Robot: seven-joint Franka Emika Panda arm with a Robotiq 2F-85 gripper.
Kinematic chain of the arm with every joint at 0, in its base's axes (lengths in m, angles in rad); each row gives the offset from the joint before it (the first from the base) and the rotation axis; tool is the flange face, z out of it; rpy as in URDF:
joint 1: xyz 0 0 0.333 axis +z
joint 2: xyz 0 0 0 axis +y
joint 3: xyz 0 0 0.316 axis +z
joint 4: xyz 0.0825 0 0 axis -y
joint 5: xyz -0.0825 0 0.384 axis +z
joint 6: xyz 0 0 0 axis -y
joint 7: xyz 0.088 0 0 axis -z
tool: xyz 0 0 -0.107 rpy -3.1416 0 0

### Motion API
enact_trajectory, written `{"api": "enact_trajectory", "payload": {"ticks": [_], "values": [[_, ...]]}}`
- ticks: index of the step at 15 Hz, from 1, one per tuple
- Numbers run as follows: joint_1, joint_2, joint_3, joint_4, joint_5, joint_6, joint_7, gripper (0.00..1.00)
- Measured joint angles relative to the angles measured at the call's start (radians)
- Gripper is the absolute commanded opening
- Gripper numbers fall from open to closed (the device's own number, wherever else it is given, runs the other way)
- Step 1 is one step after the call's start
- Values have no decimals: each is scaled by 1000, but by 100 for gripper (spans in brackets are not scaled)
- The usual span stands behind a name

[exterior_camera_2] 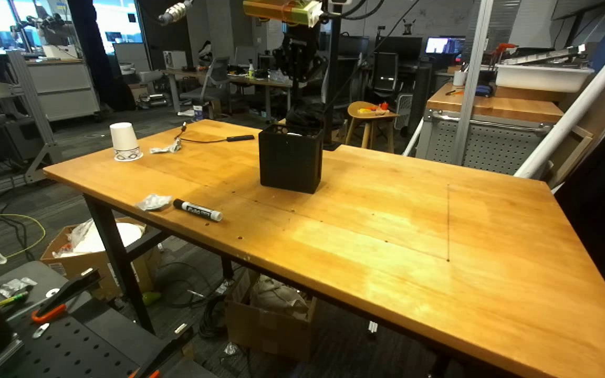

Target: Put the towel in the black box

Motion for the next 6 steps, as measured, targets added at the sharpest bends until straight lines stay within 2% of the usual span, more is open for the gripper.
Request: {"api": "enact_trajectory", "payload": {"ticks": [2,3,6], "values": [[-3,-20,-4,-13,13,0,5,21],[-3,-26,-4,-19,13,0,7,26],[-3,-29,-4,-25,13,2,11,26]]}}
